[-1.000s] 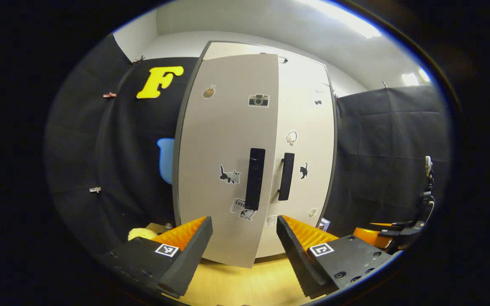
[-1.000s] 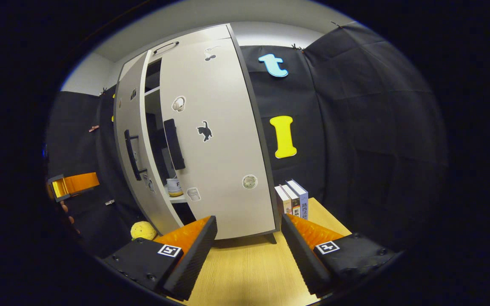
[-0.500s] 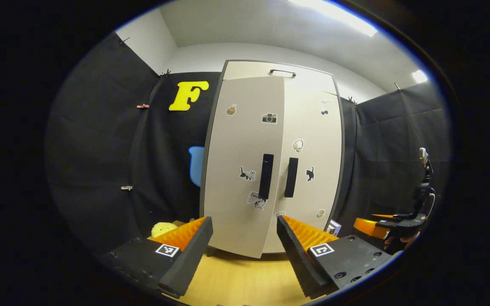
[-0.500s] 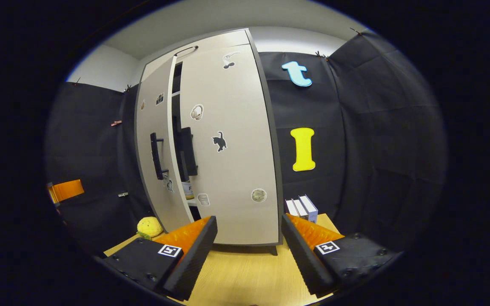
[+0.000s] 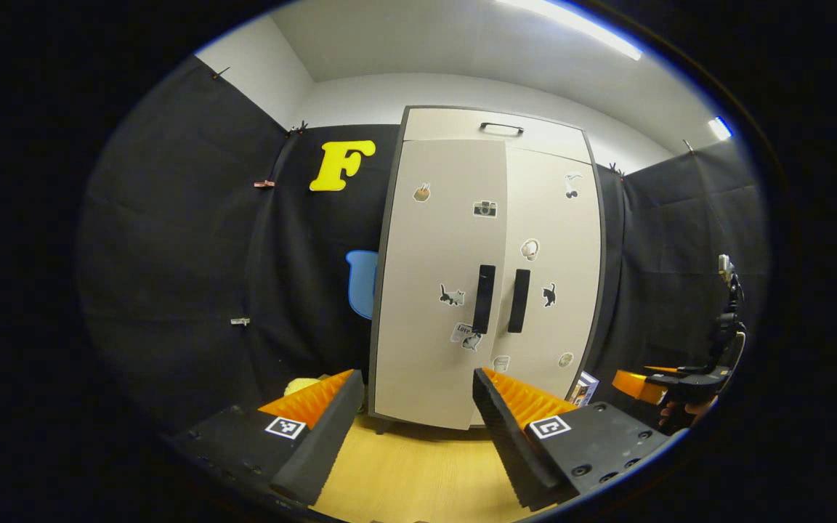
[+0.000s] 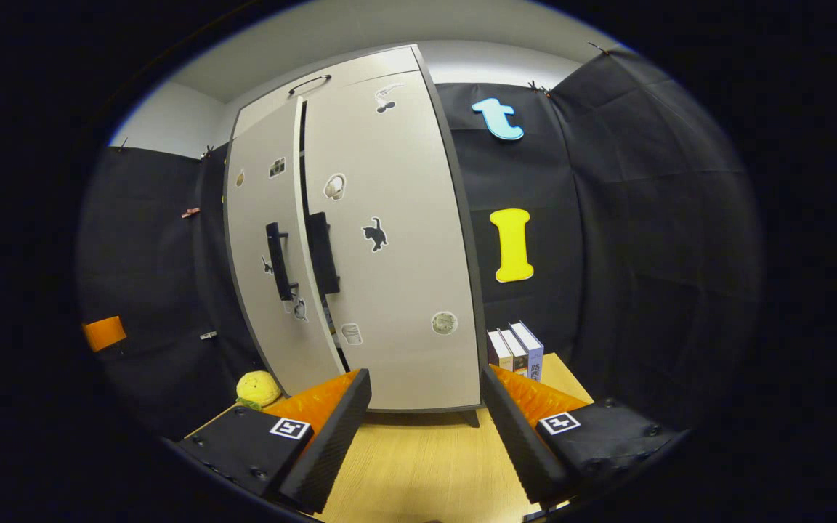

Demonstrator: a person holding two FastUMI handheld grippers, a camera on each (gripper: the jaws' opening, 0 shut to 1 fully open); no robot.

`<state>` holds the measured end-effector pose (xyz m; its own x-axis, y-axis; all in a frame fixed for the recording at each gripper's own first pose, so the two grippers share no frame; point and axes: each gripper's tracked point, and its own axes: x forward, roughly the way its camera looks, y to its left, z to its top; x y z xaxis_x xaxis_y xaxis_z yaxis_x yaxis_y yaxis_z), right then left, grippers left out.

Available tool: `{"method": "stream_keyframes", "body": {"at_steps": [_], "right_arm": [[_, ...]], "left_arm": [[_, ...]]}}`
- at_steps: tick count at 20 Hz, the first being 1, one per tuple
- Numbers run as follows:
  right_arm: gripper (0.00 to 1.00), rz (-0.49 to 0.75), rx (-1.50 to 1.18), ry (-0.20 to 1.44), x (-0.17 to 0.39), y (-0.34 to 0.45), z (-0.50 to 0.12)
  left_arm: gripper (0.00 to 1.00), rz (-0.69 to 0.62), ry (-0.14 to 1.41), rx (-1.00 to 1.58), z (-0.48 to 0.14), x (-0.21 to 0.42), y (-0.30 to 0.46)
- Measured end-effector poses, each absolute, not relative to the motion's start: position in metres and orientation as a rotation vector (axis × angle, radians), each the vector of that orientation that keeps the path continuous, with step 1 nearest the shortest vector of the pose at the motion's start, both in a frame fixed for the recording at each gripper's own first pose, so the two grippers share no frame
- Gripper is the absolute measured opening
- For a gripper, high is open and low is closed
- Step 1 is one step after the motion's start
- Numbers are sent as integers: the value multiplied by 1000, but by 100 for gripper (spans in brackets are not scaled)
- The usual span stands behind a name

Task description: Grab one shoe with the right hand and put it into the shoe cabinet, grab the other shoe with the left hand and put it into the shoe cabinet; then close the right door with the right hand and the left door with the left hand.

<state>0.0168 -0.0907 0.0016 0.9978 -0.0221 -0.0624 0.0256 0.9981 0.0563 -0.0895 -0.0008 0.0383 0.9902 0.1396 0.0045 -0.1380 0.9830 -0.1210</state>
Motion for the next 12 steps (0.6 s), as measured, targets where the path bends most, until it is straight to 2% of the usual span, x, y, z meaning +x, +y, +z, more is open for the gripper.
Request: {"method": "stream_keyframes", "body": {"at_steps": [6, 12], "right_arm": [[98, -21, 53, 39, 19, -74, 7], [98, -82, 46, 1, 10, -88, 16]], "left_arm": [[95, 114, -15, -147, 36, -82, 7], [95, 94, -16, -105, 38, -74, 8]]}}
